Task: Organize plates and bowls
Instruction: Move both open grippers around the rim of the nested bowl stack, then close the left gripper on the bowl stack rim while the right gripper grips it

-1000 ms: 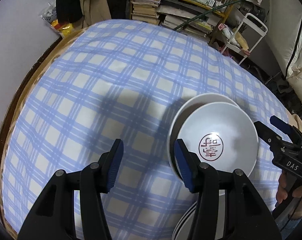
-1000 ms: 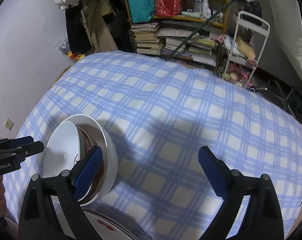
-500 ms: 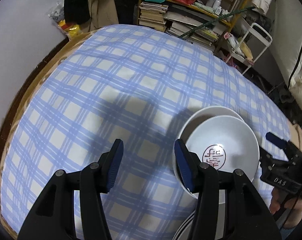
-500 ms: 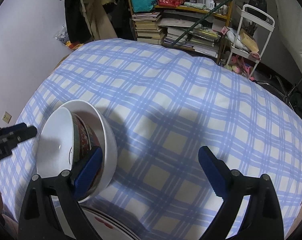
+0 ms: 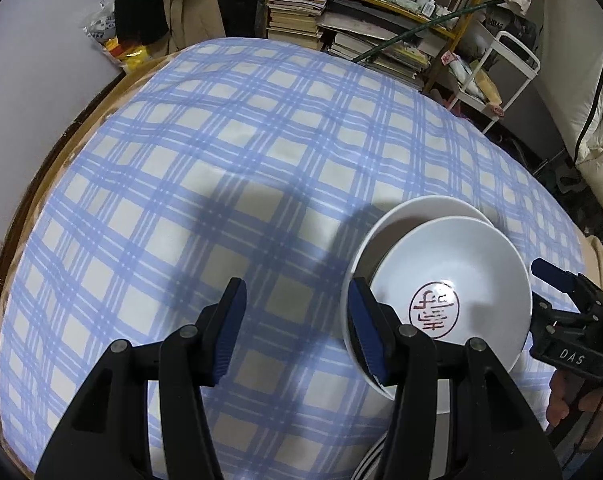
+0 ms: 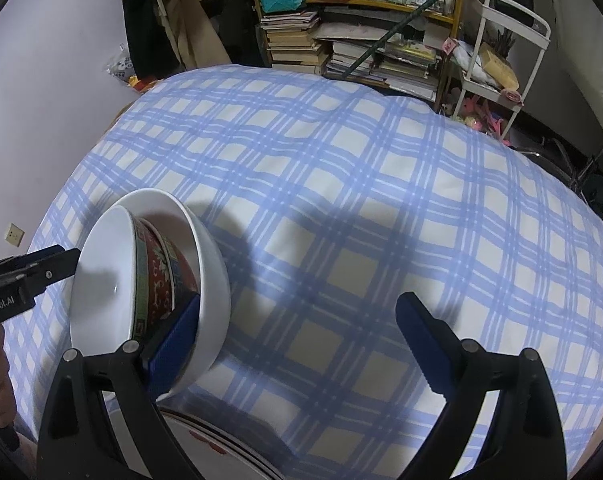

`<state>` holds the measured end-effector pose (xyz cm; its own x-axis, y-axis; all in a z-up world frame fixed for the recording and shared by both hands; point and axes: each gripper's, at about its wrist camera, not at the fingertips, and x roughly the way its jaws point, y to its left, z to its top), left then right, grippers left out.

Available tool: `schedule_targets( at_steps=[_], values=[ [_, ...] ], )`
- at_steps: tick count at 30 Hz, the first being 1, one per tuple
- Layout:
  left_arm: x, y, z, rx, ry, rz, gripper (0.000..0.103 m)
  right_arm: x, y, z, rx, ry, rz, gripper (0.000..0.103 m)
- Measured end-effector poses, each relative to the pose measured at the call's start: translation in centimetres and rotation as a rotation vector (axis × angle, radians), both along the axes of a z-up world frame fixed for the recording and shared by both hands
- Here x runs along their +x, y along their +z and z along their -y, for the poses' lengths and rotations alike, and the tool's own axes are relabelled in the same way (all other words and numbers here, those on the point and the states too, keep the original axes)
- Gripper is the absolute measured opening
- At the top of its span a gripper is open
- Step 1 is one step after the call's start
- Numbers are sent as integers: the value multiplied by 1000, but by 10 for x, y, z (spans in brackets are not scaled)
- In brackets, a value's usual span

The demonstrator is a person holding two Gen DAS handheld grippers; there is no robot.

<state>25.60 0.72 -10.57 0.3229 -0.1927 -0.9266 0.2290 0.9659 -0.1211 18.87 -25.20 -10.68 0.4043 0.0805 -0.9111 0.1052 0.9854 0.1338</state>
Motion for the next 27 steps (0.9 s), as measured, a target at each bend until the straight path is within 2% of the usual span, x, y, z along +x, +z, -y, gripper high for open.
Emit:
schedule_targets(
  at_steps=[9,11,15,17,22,24,27],
  values=[
    [-6,2,11,60,-62,23,48,4,-4,5,40,-61,-83,101],
    [-7,2,13,65,-79,23,43,3,-4,4,37,-67,-87,101],
    [-1,2,17,91,-111,3,41,2,-2,1,23,-58,-81,101],
    [3,0,17,81,-127,-21,37,3,0,-2,12,-51,-71,101],
    [6,-3,14,56,-138,-45,34,5,4,-6,-12,-31,-67,100],
    [7,-5,13,31,-138,-61,29,5,5,-8,-20,-35,-74,101],
    [12,-9,10,-27,-120,-94,16,6,7,-12,-35,-46,-74,100]
  ],
)
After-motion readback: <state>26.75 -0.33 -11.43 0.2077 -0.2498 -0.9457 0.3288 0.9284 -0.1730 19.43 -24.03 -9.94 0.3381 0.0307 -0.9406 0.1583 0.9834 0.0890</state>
